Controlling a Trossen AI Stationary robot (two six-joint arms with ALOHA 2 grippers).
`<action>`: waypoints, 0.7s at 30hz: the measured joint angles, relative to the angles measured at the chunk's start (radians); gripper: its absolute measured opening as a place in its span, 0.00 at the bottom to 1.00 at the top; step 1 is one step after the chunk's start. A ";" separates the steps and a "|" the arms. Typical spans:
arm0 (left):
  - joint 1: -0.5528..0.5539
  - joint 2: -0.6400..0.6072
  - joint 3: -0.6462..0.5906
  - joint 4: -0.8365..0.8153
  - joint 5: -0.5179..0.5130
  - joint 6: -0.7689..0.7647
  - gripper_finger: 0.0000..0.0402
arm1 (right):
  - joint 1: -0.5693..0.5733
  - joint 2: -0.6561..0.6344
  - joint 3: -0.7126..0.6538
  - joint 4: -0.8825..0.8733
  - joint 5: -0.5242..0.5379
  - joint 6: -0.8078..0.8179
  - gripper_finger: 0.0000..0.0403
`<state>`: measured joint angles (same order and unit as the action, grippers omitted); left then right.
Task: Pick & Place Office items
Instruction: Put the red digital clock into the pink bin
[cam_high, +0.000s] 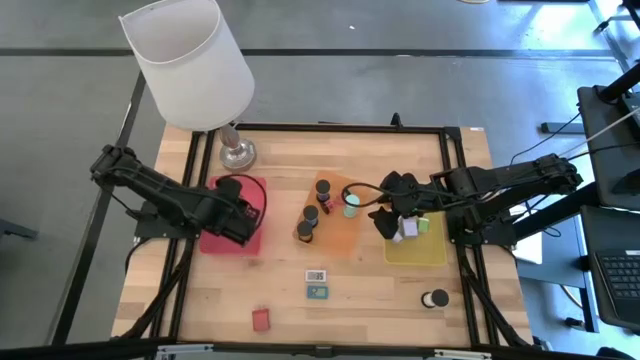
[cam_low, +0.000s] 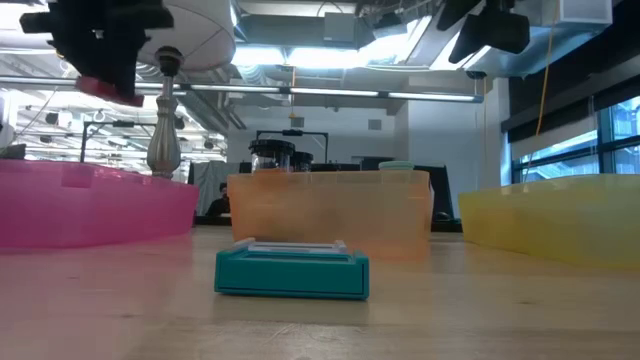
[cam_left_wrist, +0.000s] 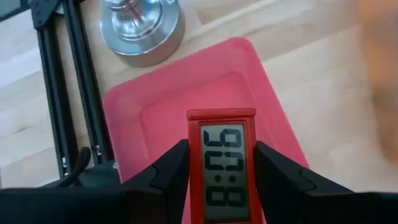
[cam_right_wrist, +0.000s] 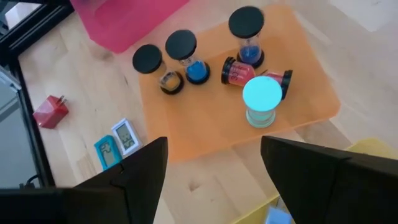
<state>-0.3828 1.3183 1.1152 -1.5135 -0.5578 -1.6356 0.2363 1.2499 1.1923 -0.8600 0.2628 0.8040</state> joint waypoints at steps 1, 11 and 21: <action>0.011 0.001 -0.003 0.002 -0.002 -0.001 0.37 | 0.000 0.000 0.000 0.000 0.012 0.000 0.65; 0.122 0.004 -0.241 0.336 0.127 0.156 0.37 | 0.000 0.000 0.000 0.008 0.070 0.003 0.65; 0.197 0.003 -0.475 0.665 0.223 0.155 0.37 | 0.000 0.000 0.000 0.008 0.062 0.037 0.65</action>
<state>-0.1857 1.3218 0.6400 -0.8487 -0.3346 -1.4801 0.2367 1.2499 1.1923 -0.8520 0.3252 0.8414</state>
